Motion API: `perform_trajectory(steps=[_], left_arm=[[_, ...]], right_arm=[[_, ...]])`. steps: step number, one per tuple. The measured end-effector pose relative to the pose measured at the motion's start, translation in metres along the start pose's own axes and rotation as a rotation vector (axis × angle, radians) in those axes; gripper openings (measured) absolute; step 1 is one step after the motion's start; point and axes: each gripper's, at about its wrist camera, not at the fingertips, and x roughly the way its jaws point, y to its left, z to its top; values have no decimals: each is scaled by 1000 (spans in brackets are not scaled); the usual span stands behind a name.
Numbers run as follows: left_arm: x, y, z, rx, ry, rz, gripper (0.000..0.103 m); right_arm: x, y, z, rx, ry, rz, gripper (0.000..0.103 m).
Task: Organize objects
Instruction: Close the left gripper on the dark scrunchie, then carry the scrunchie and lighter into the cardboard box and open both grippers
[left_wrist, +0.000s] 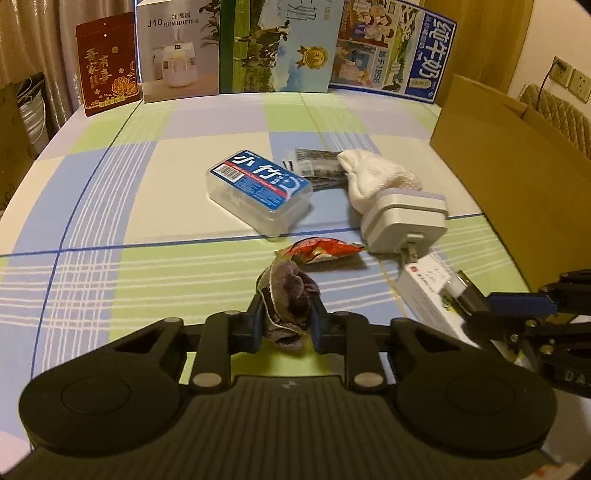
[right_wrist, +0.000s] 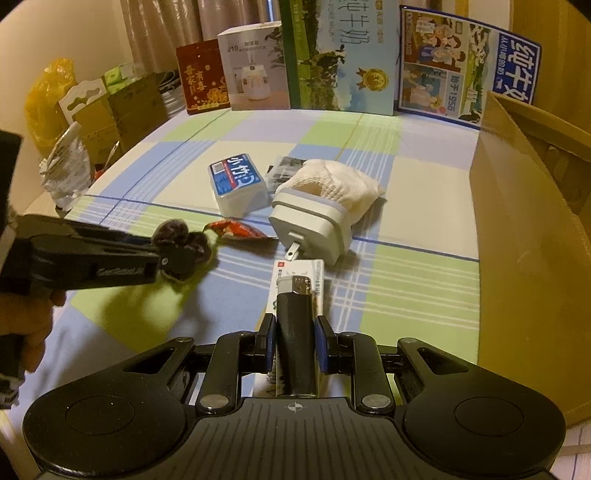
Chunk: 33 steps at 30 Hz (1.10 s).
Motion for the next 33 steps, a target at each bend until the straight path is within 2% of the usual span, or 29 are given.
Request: perform_trajectory(steps=[8, 15, 24, 33], left_arm=[[-34, -12, -5, -26, -19, 4, 19], [-73, -27, -14, -67, -30, -13, 19], [-113, -55, -16, -70, -53, -37, 19], [-144, -97, -3, -27, -94, -74, 19]], right_arm=[[-13, 1, -2, 12, -15, -6, 19], [-41, 13, -10, 34, -27, 1, 19], [-91, 14, -12, 70, -68, -18, 19], [-145, -1, -4, 97, -136, -83, 19]])
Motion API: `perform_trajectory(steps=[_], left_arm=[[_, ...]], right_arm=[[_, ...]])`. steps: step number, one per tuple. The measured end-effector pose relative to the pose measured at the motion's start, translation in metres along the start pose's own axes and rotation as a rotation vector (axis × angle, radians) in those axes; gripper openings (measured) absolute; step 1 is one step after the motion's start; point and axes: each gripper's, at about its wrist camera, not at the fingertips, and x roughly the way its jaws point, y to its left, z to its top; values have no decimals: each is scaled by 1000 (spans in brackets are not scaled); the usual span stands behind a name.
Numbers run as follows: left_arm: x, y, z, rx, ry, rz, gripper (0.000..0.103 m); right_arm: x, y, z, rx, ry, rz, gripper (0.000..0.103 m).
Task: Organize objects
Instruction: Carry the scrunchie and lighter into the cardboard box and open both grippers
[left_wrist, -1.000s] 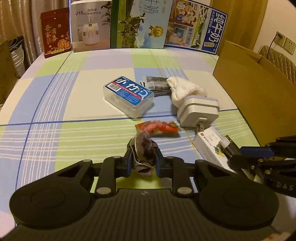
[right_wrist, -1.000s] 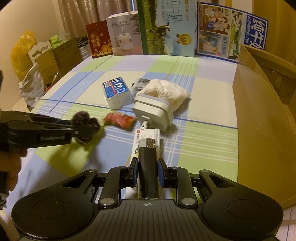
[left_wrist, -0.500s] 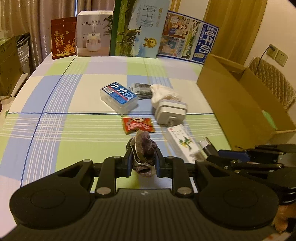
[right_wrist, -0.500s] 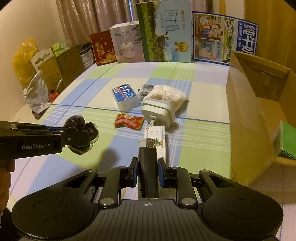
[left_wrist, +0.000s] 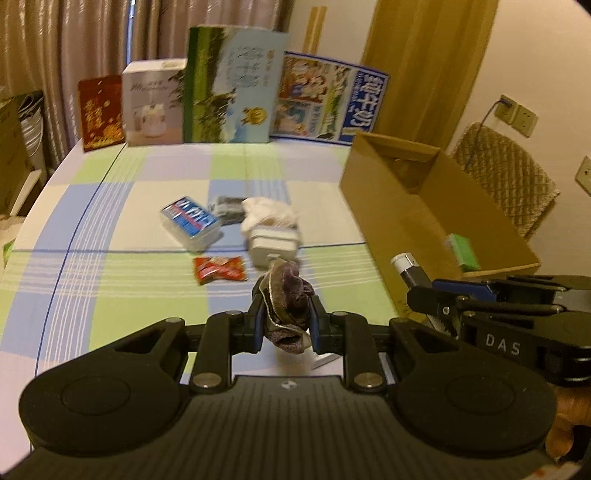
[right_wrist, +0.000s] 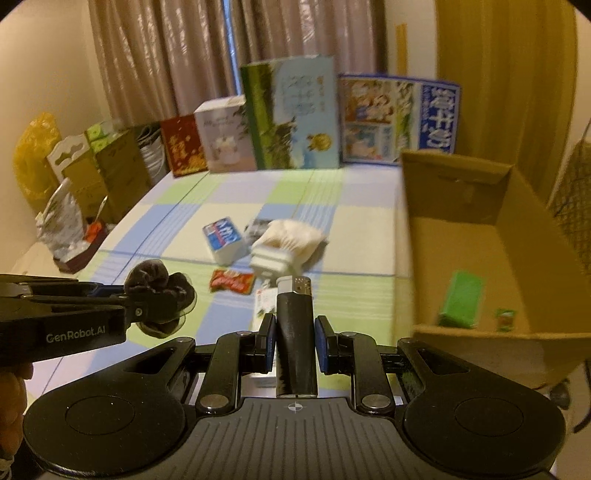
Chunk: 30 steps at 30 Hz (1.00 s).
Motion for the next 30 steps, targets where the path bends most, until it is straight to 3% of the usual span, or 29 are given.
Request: perform_trajectory(steps=[15, 21, 30], left_arm=[[-7, -85, 37, 123, -37, -126, 19], [8, -122, 60, 155, -41, -175, 19], [48, -161, 87, 178, -26, -227, 19]], right_arm=[[-59, -73, 20, 54, -98, -119, 19], [-66, -119, 26, 99, -104, -183, 19], [-55, -164, 36, 147, -88, -204, 19]])
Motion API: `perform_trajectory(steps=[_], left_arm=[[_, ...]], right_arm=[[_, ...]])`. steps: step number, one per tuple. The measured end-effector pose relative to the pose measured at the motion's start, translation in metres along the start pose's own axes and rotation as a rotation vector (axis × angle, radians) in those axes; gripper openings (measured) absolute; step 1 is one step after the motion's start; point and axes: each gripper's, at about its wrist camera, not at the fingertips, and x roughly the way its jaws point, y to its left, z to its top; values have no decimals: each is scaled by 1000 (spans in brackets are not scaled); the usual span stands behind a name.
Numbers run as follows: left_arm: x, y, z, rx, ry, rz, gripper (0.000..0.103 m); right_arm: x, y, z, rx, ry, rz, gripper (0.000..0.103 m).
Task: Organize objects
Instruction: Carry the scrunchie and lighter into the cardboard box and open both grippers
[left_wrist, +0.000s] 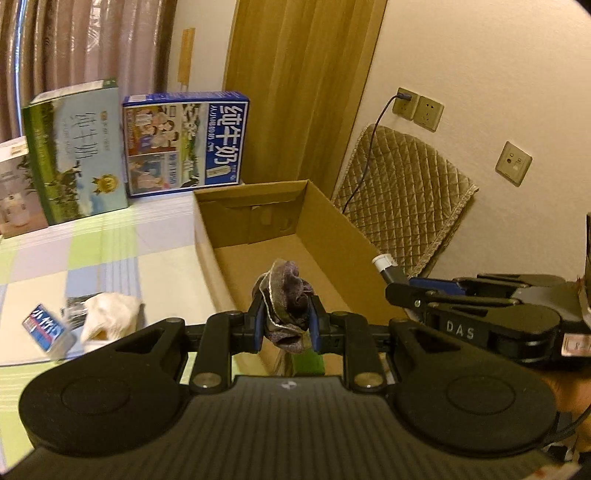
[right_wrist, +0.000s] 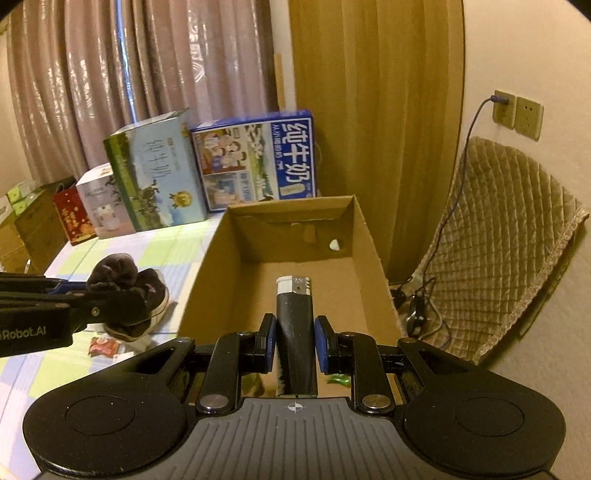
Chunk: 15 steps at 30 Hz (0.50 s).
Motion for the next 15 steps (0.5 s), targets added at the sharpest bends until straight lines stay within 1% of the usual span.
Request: perform_trajectory(steps=[6, 12, 14, 15], left_arm=[[34, 2, 12, 6, 31, -13, 19], [58, 3, 18, 18, 54, -24, 19], [65, 4, 19, 12, 59, -25, 20], [69, 5, 20, 8, 63, -20, 24]], right_arm=[[18, -14, 5, 14, 16, -9, 19], [35, -22, 9, 35, 30, -20, 19], [39, -24, 9, 39, 35, -22, 19], [41, -25, 9, 42, 37, -22, 19]])
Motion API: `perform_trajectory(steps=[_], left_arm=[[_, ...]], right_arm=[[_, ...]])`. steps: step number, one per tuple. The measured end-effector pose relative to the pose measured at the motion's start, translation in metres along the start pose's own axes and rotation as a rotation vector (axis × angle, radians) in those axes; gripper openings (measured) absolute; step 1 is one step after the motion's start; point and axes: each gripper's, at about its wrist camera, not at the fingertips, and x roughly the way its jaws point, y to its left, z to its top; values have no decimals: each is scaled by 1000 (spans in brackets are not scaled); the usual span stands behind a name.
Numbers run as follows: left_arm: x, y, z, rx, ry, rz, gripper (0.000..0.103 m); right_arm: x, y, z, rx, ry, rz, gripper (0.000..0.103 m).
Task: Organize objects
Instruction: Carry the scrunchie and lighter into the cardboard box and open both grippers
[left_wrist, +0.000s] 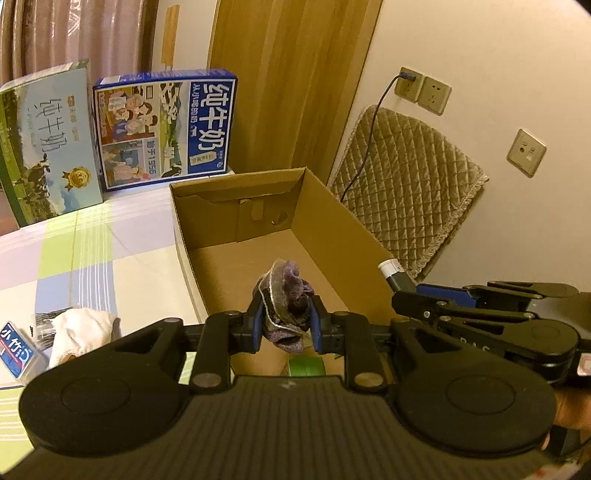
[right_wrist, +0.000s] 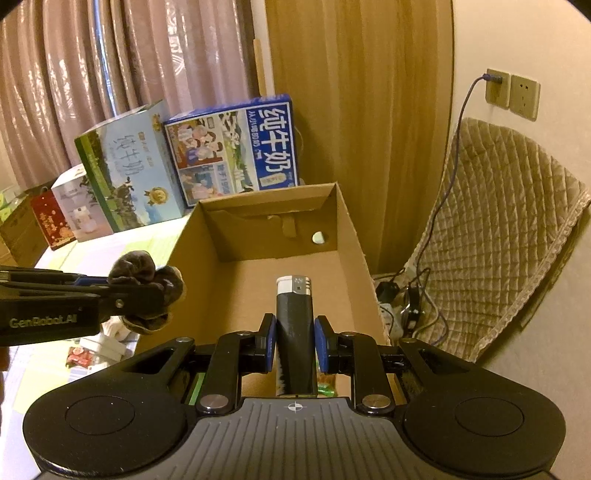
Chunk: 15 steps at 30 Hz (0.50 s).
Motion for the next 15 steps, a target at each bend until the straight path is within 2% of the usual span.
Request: perform_trajectory(steps=[2, 15], left_arm=[[5, 3, 1, -15, -6, 19, 34], [-11, 20, 1, -53, -30, 20, 35]], right_arm=[[3, -2, 0, 4, 4, -2, 19], [8, -3, -3, 22, 14, 7, 19]])
